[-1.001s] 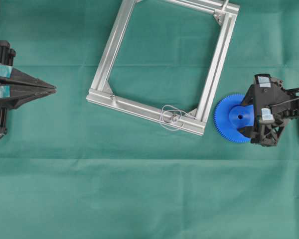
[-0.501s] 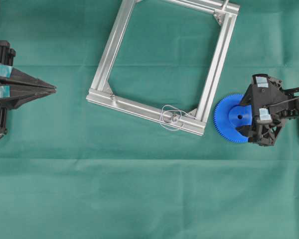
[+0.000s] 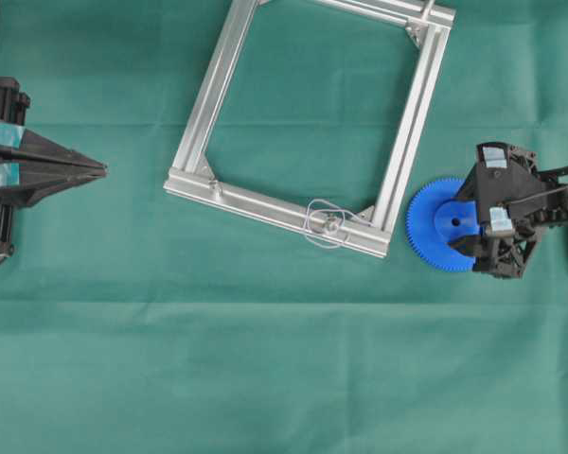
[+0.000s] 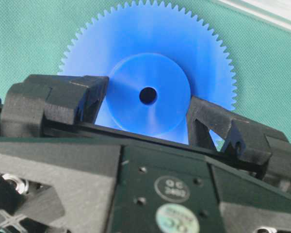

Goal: Find the location of the shaft and insert the gear.
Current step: 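Lower the right gripper over the blue gear hub and close on it, then lift the blue gear with the right gripper and tilt it upright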

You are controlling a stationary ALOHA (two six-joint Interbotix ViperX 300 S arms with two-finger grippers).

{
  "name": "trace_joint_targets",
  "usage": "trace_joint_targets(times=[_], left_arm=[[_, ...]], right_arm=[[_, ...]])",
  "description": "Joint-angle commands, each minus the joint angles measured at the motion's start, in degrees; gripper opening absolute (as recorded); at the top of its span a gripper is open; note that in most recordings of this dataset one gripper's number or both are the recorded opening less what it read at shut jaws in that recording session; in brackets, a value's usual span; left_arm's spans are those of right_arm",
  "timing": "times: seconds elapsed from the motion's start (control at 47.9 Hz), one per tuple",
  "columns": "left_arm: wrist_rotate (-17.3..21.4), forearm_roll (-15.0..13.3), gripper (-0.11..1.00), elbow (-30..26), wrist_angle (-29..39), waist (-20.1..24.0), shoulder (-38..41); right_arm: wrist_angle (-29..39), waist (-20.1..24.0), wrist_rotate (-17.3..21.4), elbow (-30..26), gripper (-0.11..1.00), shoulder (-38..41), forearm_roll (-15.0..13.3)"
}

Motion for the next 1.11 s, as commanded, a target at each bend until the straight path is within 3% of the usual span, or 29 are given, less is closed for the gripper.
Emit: trace_joint_targets(times=[0.0, 0.292, 0.855, 1.085], left_arm=[[-0.1, -0.1, 0.01, -1.8, -0.3, 0.2, 0.3], [-0.1, -0.1, 0.01, -1.8, -0.2, 0.2, 0.3], [-0.1, -0.1, 0.01, -1.8, -0.1, 0.2, 0.3], [-0.1, -0.1, 0.01, -1.8, -0.1, 0.2, 0.4]], right_arm=[[0.4, -0.2, 0.1, -0.4, 0.69, 0.0, 0.3], [2.9, -0.2, 0.1, -3.1, 0.69, -2.5, 0.1], [19.7, -0.2, 0.1, -12.5, 0.69, -10.3, -0.4], [22.6, -0.2, 0.1, -15.4, 0.69, -11.2, -0.9]])
